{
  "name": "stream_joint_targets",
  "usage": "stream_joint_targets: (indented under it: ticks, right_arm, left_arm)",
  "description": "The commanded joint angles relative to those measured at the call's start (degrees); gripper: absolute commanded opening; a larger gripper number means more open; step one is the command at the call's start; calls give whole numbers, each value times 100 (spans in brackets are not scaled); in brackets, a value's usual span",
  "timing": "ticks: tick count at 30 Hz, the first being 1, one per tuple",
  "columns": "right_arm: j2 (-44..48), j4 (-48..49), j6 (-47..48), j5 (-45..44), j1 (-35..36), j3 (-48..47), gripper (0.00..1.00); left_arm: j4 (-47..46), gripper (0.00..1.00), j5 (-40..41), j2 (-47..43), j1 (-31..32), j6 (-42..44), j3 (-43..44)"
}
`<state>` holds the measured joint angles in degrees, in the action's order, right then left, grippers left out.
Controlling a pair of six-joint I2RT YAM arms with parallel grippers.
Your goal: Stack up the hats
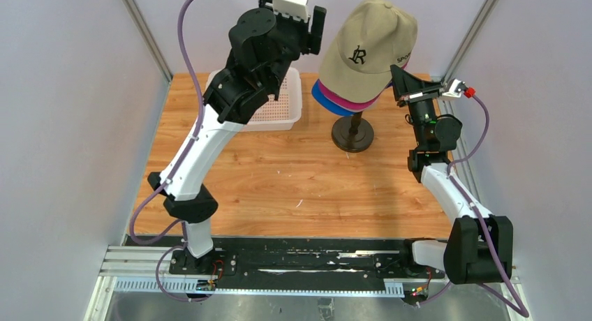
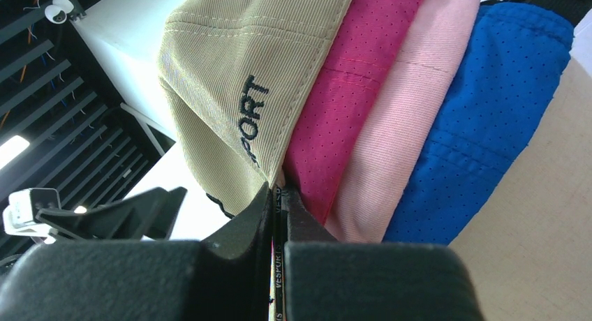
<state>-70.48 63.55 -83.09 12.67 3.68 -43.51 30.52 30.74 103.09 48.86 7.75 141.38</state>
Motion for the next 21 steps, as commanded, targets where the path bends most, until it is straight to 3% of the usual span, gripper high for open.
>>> stream_joint_targets:
  ticks: [1, 6, 10, 21]
  right_arm:
    - [-80, -391, 257, 78, 123, -75, 0]
    - [-45, -461, 325, 90, 124, -56, 0]
    - [-37, -474, 354, 138, 124, -59, 0]
    - [-122, -426, 356, 256, 133, -57, 0]
  left_arm:
    - [-177, 75, -771, 541, -26, 187, 903]
    - [-1427, 76, -1700, 81, -35, 23, -507]
    - [-1794, 76, -2208, 72, -35, 8, -859]
    - [-2068, 76, -1902, -106, -35, 48, -1533]
